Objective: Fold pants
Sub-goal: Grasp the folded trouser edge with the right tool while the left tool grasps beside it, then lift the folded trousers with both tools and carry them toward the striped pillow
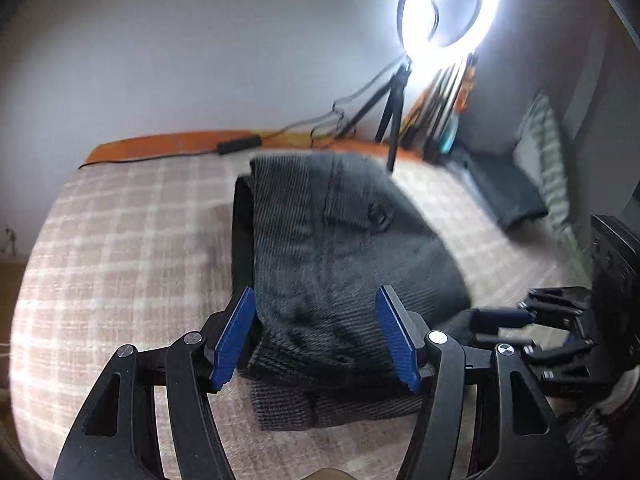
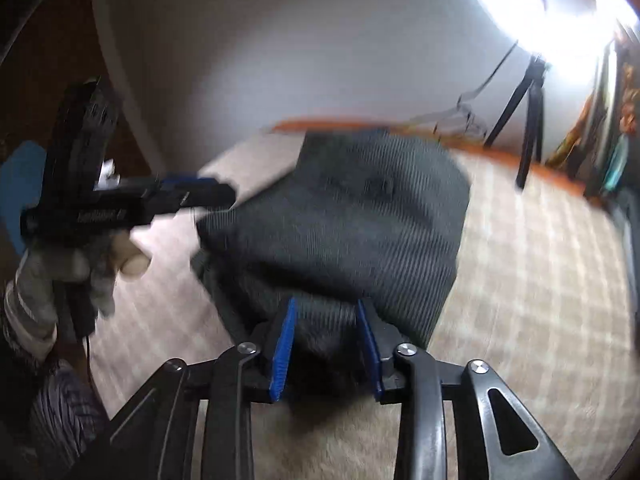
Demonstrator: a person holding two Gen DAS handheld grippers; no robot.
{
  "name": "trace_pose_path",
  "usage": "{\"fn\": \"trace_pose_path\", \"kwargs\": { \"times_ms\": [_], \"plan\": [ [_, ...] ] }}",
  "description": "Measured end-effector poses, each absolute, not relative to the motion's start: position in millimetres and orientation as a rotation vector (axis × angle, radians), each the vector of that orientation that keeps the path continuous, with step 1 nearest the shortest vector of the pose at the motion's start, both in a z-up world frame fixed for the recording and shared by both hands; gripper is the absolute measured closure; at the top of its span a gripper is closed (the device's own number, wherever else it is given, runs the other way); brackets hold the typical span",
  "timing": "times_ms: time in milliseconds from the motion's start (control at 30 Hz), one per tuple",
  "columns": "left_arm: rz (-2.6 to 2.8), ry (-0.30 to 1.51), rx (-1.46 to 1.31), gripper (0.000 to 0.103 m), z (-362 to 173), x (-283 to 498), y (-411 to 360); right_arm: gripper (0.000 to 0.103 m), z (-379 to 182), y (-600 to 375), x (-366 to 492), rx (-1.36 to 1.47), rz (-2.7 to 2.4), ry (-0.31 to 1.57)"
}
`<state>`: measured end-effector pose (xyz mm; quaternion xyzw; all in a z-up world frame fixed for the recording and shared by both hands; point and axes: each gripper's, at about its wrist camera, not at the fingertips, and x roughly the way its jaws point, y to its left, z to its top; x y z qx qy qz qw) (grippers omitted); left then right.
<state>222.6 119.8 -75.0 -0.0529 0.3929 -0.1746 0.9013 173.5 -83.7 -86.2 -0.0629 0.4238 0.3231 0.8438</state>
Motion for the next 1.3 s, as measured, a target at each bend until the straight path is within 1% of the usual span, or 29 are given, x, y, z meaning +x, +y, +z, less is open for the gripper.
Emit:
{"fn": "trace_pose_path", "kwargs": {
  "times_ms": [133,167,200,300,333,400,433,467,500,533,600,667,967,1100,1233,1267,1300],
  "plan": [
    [-0.332,0.834,-0.138,0.041,-83.1,221.8,131.1,0.079,-120.4,-79.6,160.6,-0.135,0.736,1.004],
    [-0.332,0.836,-0.162,0.041,-84.1,220.6,136.4,0.079,-119.4,-78.9,154.4,-0.163,0.736,0.970],
    [-0.335,0.838,-0.193,0.041,-84.4,219.7,142.4,0.079,-118.1,-78.6,153.0,-0.178,0.740,0.977],
    [-0.356,0.853,-0.280,0.040,-85.3,220.7,158.2,0.078,-103.3,-95.8,161.2,-0.090,0.773,0.962],
    [-0.369,0.862,-0.312,0.038,-86.6,223.1,161.2,0.072,-96.8,-101.6,163.7,-0.070,0.782,0.950],
    [-0.394,0.890,-0.405,0.038,-90.9,228.5,171.9,0.063,-81.5,-115.4,168.0,-0.029,0.804,0.915],
    [-0.402,0.905,-0.448,0.037,-93.6,232.2,176.4,0.054,-79.5,-120.7,172.0,-0.012,0.811,0.909],
    [-0.408,0.916,-0.482,0.037,-96.2,235.9,178.5,0.046,-76.0,-127.2,176.3,0.010,0.807,0.901],
    [-0.422,0.929,-0.533,0.037,-99.8,240.1,182.2,0.032,-72.5,-135.1,182.7,0.040,0.788,0.889],
    [-0.435,0.939,-0.583,0.037,-103.8,244.2,185.8,0.024,-65.7,-143.0,183.2,0.066,0.777,0.882],
    [-0.434,0.958,-0.631,0.037,-108.9,250.5,189.2,0.024,-66.3,-156.1,196.2,0.131,0.775,0.894],
    [-0.438,0.975,-0.654,0.037,-113.1,256.9,189.1,0.020,-67.9,-163.3,211.4,0.182,0.780,0.923],
    [-0.500,1.069,-0.734,0.037,-133.5,276.8,176.9,0.018,-112.1,-181.6,275.0,0.430,0.785,1.050],
    [-0.524,1.064,-0.769,0.034,-136.4,285.1,176.2,0.020,-131.4,-176.7,286.5,0.487,0.820,1.092],
    [-0.536,1.044,-0.832,0.033,-140.3,292.5,179.5,0.021,-136.5,-174.7,289.5,0.514,0.865,1.081],
    [-0.538,1.040,-0.833,0.033,-139.9,293.9,178.5,0.022,-136.0,-174.0,290.5,0.517,0.872,1.080],
    [-0.543,1.039,-0.828,0.033,-139.2,295.1,176.2,0.025,-136.4,-173.1,291.6,0.522,0.884,1.083]
  ]
}}
